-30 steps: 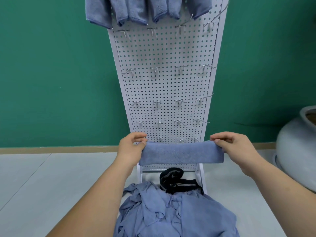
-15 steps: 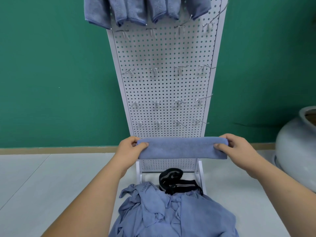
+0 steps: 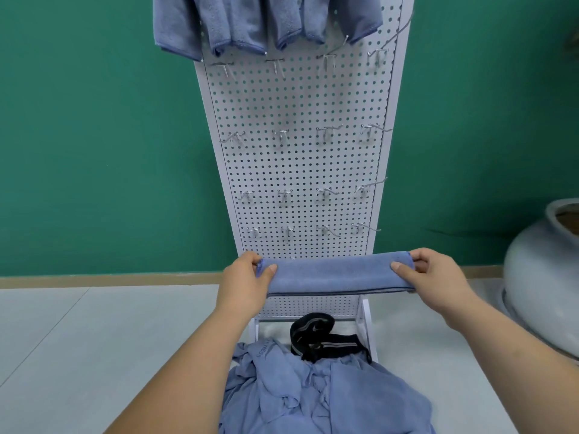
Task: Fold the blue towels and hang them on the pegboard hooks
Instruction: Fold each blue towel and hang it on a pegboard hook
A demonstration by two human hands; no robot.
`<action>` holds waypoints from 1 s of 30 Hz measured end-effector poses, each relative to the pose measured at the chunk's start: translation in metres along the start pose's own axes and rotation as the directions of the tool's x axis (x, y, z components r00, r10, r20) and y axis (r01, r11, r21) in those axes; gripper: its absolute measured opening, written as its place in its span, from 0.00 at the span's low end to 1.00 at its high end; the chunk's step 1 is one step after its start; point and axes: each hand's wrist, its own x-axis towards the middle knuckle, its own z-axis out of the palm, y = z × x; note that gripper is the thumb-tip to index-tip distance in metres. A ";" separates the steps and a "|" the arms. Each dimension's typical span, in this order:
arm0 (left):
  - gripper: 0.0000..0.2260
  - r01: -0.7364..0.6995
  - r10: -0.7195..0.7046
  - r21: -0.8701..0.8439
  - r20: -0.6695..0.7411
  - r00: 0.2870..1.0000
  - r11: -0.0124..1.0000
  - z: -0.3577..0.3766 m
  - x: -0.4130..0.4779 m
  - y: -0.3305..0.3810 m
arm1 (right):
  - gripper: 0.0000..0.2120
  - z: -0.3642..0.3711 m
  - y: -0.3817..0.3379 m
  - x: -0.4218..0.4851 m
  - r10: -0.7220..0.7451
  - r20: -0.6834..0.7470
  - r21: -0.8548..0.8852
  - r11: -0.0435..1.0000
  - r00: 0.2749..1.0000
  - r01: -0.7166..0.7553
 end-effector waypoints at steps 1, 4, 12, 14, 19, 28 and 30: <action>0.09 0.003 -0.003 0.011 0.003 1.000 1.000 0.004 -0.004 0.004 | 0.08 0.005 0.000 -0.001 0.006 -0.001 -0.029 1.000 1.000 -0.006; 0.10 0.020 -0.020 -0.013 -0.005 1.000 1.000 0.014 -0.012 0.013 | 0.08 0.015 -0.007 -0.006 -0.009 -0.024 -0.090 0.996 1.000 0.007; 0.10 0.051 -0.032 -0.377 0.056 0.998 0.925 0.030 -0.026 0.049 | 0.09 0.043 -0.046 -0.040 -0.141 -0.053 -0.027 0.990 0.989 0.140; 0.14 0.064 0.004 -0.445 0.150 0.989 0.894 0.034 -0.033 0.055 | 0.10 0.053 -0.050 -0.050 -0.147 0.026 0.059 0.988 0.989 0.145; 0.20 0.132 0.051 -0.595 0.280 0.959 0.793 0.034 -0.042 0.068 | 0.11 0.065 -0.054 -0.060 -0.115 0.152 0.273 0.959 0.982 0.070; 0.18 0.146 0.101 -0.663 0.319 0.943 0.734 0.021 -0.050 0.084 | 0.14 0.046 -0.069 -0.069 -0.044 0.163 0.491 0.870 0.986 -0.042; 0.19 0.120 0.115 -0.662 0.301 0.947 0.740 0.018 -0.054 0.093 | 0.17 0.042 -0.075 -0.076 -0.105 0.144 0.457 0.889 0.984 0.028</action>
